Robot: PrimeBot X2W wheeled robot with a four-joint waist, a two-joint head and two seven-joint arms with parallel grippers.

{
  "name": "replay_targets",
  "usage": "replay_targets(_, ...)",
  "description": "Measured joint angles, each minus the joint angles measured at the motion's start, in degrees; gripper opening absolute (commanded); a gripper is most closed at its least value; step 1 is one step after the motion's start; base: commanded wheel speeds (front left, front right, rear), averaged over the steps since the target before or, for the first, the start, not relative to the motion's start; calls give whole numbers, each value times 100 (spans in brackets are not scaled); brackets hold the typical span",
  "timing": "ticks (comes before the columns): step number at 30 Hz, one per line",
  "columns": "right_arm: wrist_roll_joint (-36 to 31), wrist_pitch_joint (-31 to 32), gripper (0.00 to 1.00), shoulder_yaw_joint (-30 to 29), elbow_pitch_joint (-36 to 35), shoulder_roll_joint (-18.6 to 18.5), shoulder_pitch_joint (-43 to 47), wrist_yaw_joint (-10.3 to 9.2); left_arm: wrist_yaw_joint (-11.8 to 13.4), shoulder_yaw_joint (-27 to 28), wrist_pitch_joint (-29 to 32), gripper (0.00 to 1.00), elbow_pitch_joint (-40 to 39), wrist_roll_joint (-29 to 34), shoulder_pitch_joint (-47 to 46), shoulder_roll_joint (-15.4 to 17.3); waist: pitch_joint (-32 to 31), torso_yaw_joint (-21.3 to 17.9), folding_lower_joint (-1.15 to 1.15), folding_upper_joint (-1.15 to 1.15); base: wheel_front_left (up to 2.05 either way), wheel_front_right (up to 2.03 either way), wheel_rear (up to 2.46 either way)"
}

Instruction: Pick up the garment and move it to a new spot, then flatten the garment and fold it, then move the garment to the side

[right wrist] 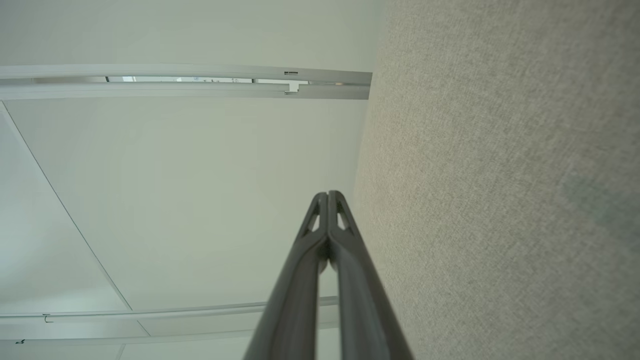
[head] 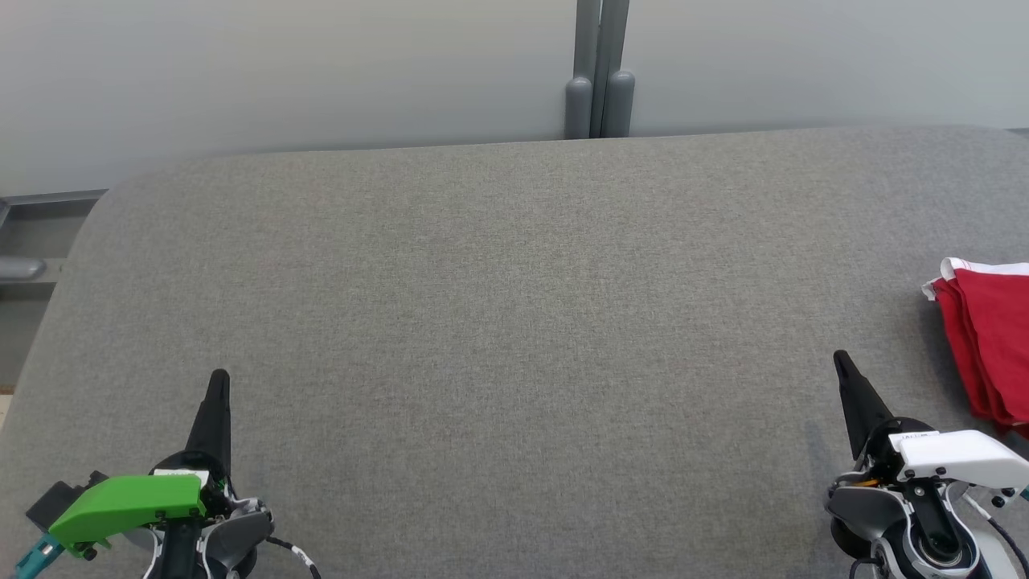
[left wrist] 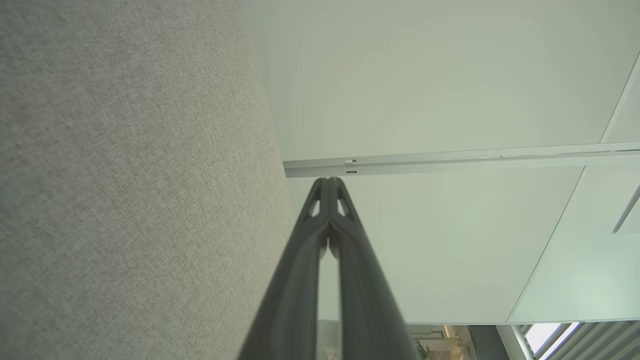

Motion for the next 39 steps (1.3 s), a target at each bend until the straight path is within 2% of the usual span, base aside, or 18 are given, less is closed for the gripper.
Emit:
replay_targets(9,396,93,0,-7,-43,-5,-20,0,-1,30,79,0,-32,-314,-32,-14,0,0,0,0,0,0,0)
replay_targets(39,396,93,0,-7,-45,-7,-24,0,-1,31,79,0,-33,-314,-38,-16,0,0,0,0,0,0,0)
